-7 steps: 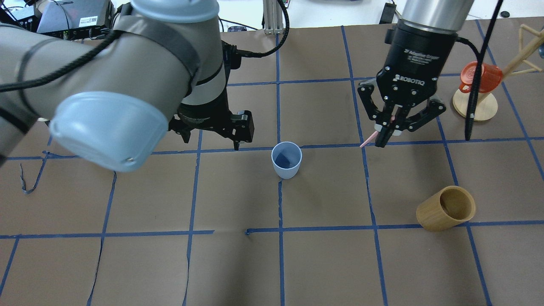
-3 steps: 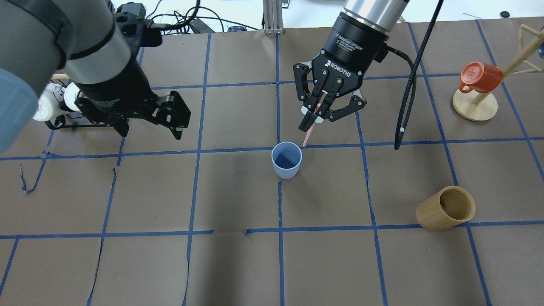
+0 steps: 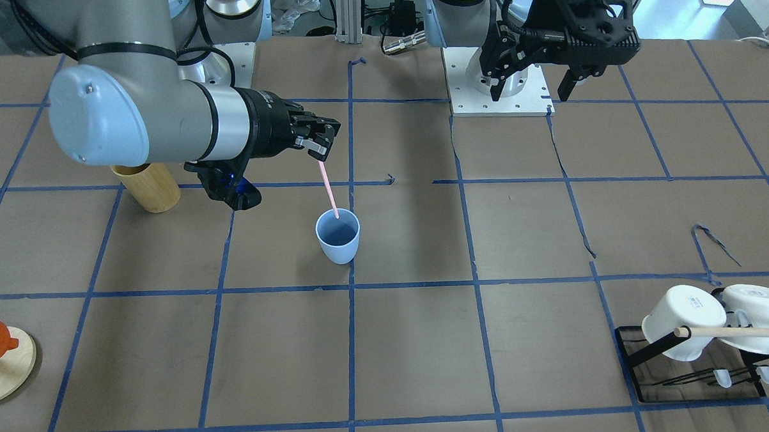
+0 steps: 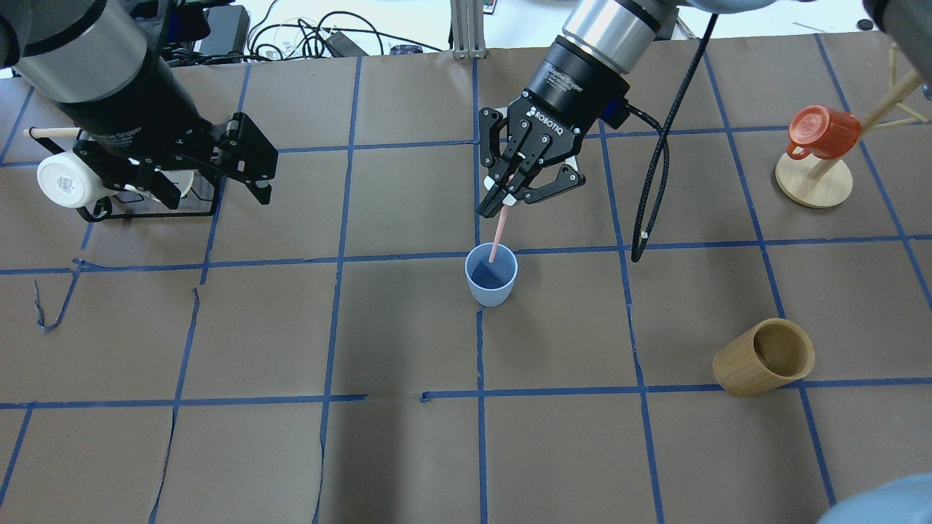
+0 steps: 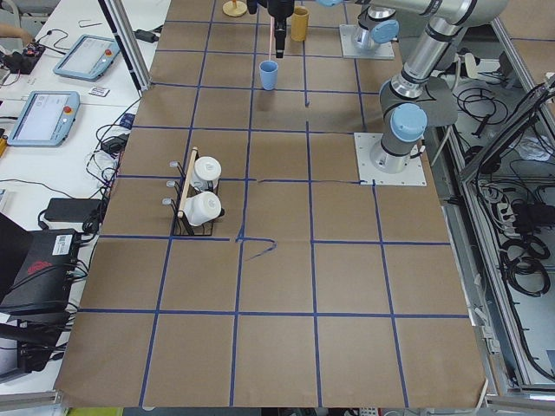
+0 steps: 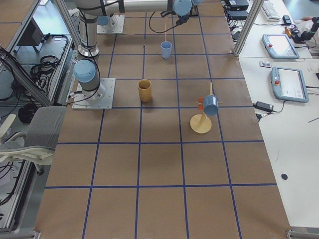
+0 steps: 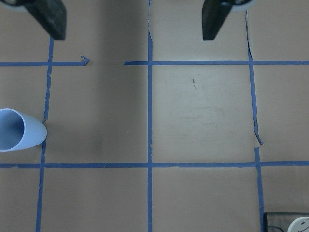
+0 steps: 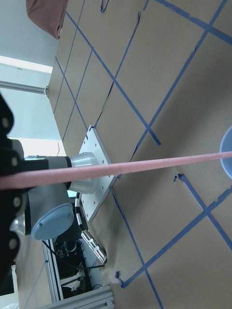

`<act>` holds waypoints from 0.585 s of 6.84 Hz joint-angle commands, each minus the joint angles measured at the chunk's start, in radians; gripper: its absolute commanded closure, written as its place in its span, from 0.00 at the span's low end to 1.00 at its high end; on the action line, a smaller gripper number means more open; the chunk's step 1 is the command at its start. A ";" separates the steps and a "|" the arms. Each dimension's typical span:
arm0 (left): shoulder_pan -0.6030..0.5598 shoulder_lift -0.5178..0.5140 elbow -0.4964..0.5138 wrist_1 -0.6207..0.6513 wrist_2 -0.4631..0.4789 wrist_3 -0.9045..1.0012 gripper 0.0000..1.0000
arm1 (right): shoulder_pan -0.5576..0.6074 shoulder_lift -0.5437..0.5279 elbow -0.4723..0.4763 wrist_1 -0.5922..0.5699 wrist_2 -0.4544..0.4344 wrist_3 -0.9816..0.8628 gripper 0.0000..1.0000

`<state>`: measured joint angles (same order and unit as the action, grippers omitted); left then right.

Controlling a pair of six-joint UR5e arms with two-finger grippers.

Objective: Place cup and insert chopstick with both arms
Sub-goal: 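Lower the pink chopstick into the blue cup and open the right gripper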

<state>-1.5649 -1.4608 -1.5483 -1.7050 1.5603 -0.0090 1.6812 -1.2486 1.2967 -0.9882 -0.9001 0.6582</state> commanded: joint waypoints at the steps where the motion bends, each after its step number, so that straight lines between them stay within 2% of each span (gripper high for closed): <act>1: 0.002 0.002 -0.010 0.005 0.000 0.007 0.00 | 0.000 0.024 0.027 -0.016 0.027 0.011 1.00; 3: 0.003 0.005 -0.013 0.007 -0.002 0.038 0.00 | 0.000 0.029 0.027 -0.042 0.026 0.040 1.00; 4: 0.003 0.008 -0.013 0.007 -0.002 0.037 0.00 | 0.000 0.029 0.030 -0.043 0.024 0.040 0.94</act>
<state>-1.5621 -1.4554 -1.5611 -1.6984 1.5590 0.0246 1.6812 -1.2203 1.3241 -1.0229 -0.8746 0.6925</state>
